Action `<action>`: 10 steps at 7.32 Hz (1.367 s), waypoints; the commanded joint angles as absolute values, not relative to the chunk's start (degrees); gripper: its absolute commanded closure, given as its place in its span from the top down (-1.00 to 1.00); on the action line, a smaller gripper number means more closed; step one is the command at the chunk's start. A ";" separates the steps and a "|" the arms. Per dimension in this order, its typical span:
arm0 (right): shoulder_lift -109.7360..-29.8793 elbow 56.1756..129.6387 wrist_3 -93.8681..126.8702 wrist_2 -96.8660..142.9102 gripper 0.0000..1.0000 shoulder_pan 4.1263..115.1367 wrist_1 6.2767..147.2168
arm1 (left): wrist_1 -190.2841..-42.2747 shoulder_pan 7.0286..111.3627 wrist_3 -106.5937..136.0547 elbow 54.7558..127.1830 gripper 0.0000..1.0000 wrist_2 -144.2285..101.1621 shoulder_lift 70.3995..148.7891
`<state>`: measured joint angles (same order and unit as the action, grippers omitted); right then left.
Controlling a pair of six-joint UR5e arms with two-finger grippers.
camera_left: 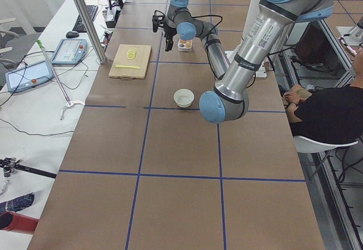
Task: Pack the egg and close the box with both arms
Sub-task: 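Withdraw the left gripper from the carton while the right arm approaches, then push the clear carton lid closed over the eggs with the right gripper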
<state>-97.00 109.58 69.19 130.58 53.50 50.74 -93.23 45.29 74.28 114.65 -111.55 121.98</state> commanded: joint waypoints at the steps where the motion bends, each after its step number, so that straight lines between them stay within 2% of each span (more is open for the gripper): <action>1: -94.85 109.78 71.10 129.11 -0.75 46.69 49.22 | -92.90 49.20 71.64 115.31 1.00 -112.58 119.98; 2: -92.83 109.60 71.10 127.89 -1.00 44.84 49.39 | -92.81 50.70 68.59 115.31 1.00 -113.46 119.36; 5: -84.06 106.98 71.19 124.21 -1.00 38.43 50.79 | -93.07 54.22 60.75 115.31 1.00 -113.82 115.24; 8: -65.97 103.45 72.42 121.20 -1.00 34.64 64.28 | -93.34 54.49 56.96 114.70 1.00 -114.17 113.38; 10: -61.89 103.88 73.03 120.24 -1.00 33.66 66.71 | -93.60 54.67 55.38 114.26 1.00 -114.26 112.16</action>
<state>-64.87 103.70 72.54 120.69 34.33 64.92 -93.43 54.56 56.24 114.49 -114.19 113.18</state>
